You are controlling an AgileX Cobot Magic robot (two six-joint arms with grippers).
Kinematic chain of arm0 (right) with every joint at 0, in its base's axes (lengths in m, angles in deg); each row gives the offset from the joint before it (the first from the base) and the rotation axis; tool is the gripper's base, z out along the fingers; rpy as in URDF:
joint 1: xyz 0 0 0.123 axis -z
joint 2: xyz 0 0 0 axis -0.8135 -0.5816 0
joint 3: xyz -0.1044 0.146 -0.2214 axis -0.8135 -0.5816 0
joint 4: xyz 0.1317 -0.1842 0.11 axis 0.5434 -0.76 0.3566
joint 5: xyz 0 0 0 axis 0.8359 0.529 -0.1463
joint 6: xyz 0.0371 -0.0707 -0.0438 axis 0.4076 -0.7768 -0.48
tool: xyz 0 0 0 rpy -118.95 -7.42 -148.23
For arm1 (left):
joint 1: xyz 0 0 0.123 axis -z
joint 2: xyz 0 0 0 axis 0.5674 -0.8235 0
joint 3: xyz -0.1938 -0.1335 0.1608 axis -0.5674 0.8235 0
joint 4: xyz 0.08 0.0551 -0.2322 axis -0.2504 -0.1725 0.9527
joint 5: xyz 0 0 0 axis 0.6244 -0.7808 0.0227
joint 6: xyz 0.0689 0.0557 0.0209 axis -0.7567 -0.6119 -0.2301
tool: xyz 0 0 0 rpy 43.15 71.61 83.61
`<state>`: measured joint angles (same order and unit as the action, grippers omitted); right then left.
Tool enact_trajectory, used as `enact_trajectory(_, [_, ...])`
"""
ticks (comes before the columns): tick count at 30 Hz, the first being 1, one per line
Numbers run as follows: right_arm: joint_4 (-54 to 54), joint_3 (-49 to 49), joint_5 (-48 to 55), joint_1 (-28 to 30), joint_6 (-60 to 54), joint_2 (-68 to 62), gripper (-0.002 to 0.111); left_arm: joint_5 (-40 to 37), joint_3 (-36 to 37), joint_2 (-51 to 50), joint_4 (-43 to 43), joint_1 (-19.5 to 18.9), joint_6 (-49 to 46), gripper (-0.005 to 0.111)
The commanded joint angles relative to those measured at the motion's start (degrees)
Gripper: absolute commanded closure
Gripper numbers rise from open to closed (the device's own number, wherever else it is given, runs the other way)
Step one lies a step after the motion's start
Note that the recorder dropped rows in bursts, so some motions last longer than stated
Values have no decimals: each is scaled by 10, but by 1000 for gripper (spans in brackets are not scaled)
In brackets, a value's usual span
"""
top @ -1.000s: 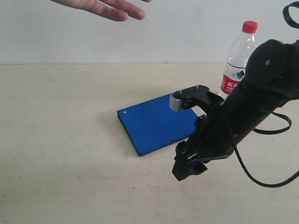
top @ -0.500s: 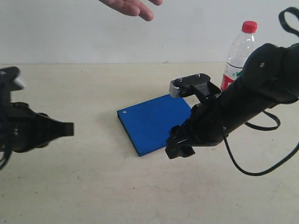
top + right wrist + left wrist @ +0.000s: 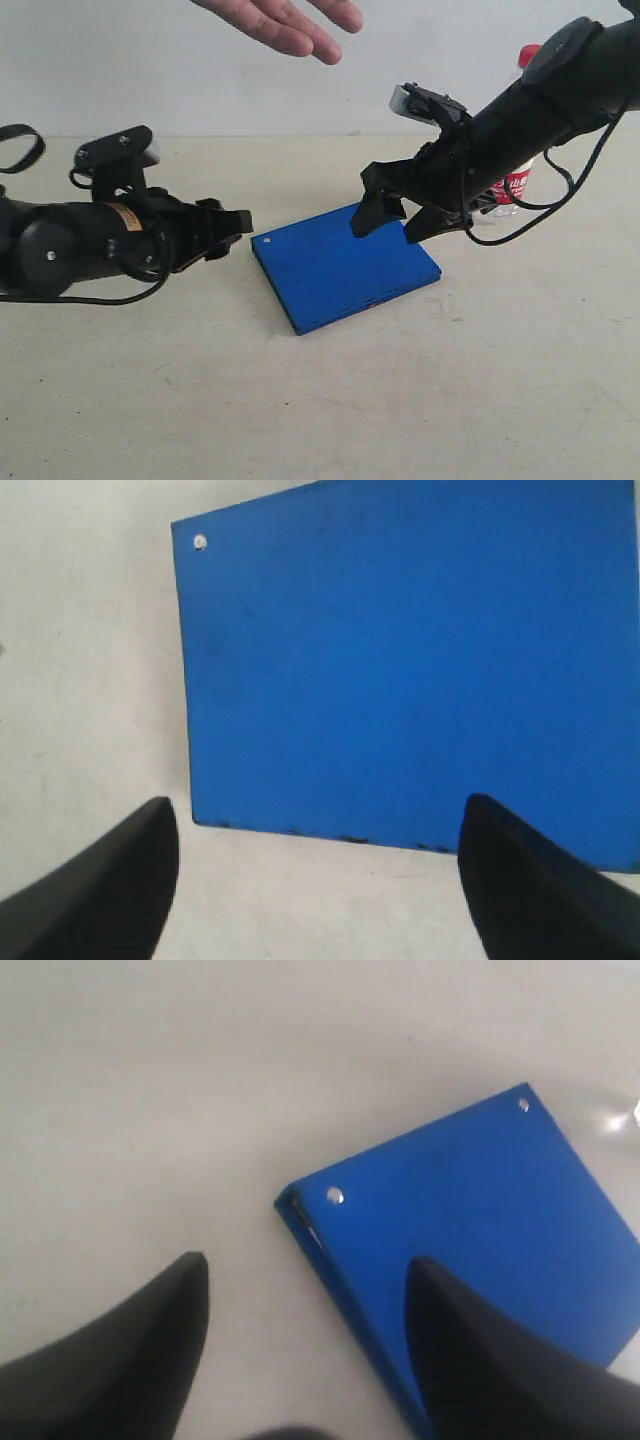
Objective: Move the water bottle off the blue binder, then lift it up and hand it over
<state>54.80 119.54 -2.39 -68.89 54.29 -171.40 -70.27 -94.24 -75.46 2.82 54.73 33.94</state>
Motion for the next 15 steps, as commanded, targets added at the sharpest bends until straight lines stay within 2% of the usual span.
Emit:
enact_trajectory(1, [-16, 35, 7, 32, -28, -16, 39, -5, -21, -46, -89, 5, 72, 52])
enact_trajectory(7, [-13, 35, 2, 53, -79, -69, 39, 4, -29, -99, -220, 5, 175, 53])
enact_trajectory(11, [-11, 35, -17, 53, -98, -86, 39, 19, -29, -102, -230, 5, 182, 53])
enact_trajectory(15, [-13, 35, -86, 53, -110, -94, 39, 58, -29, -102, -267, 5, 182, 53])
